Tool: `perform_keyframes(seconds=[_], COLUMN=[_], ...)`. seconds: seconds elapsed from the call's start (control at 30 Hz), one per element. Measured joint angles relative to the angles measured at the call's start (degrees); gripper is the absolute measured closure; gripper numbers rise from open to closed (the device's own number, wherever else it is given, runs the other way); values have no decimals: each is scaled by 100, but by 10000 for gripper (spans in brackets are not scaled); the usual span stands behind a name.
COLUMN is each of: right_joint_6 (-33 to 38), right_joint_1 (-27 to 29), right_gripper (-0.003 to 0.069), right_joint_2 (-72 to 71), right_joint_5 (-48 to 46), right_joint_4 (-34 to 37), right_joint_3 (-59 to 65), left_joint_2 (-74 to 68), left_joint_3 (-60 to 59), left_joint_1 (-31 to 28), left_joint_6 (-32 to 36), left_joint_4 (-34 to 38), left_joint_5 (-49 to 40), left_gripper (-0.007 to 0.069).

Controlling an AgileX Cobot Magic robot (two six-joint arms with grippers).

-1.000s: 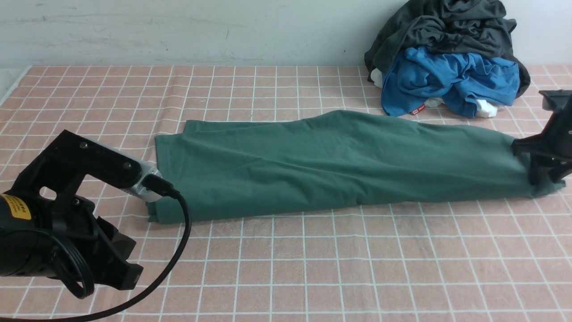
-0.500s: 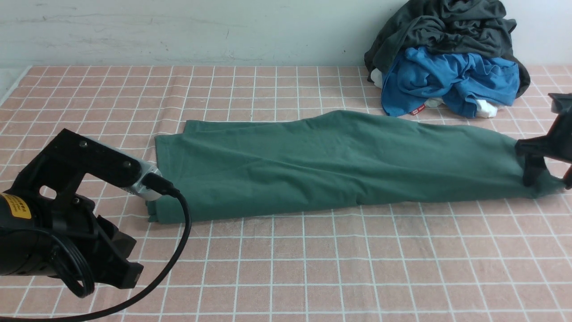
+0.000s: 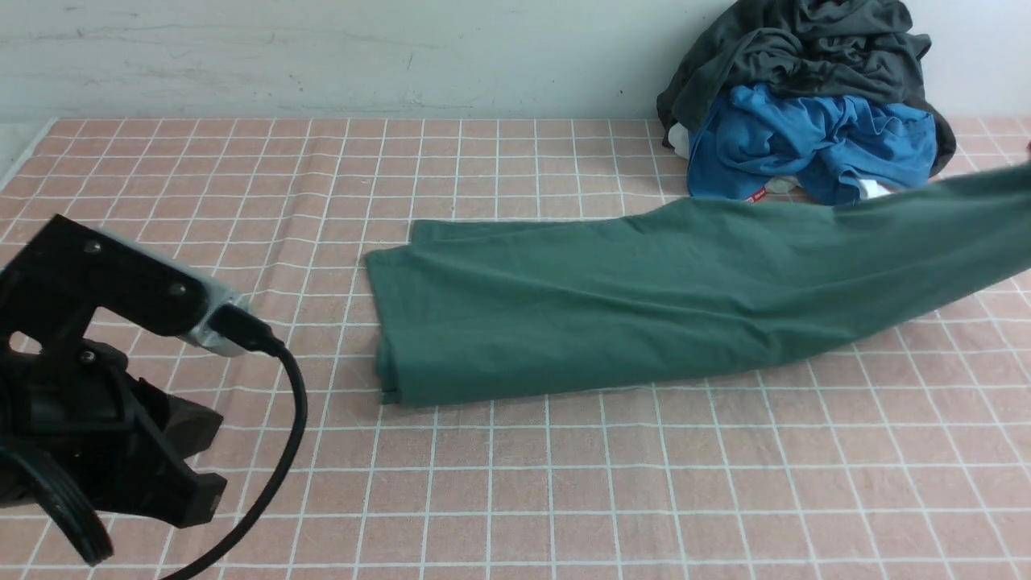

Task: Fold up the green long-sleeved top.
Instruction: Use the right arm to drag the right edge of the fabric to the left and folds it over the left edge

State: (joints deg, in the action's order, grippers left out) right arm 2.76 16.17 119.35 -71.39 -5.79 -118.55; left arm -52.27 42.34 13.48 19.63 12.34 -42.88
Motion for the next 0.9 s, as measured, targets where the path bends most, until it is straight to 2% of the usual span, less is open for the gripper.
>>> perform_keyframes(seconds=[0.13, 0.27, 0.37, 0.43, 0.53, 0.67, 0.77, 0.9], right_joint_6=[27, 126, 151, 175, 369, 437, 444, 449], right_joint_1=[-166, -1173, -2302, -2647, -3774, -4424, -4741, -4858], right_gripper=[568, 568, 568, 568, 568, 563, 513, 391], right_joint_2=[-731, -1093, -1003, -919, -341, 432, 998, 1093], right_joint_5=[-61, 12, 404, 571, 1151, 1417, 1531, 1565], right_joint_4=[504, 1080, 1587, 1698, 1855, 1860, 1860, 1782], right_joint_3=[-97, -123, -123, -123, -123, -123, -117, -316], left_joint_2=[132, 138, 138, 138, 138, 138, 138, 138], left_joint_3=[0, 0, 0, 0, 0, 0, 0, 0], left_joint_1=[0, 0, 0, 0, 0, 0, 0, 0], left_joint_6=[-143, -176, -182, -188, -188, -188, -188, -183], left_joint_4=[-5, 6, 12, 12, 12, 12, 12, 12], left_joint_5=[62, 62, 62, 62, 49, -51, -59, -64], left_gripper=[628, 628, 628, 628, 628, 628, 628, 628])
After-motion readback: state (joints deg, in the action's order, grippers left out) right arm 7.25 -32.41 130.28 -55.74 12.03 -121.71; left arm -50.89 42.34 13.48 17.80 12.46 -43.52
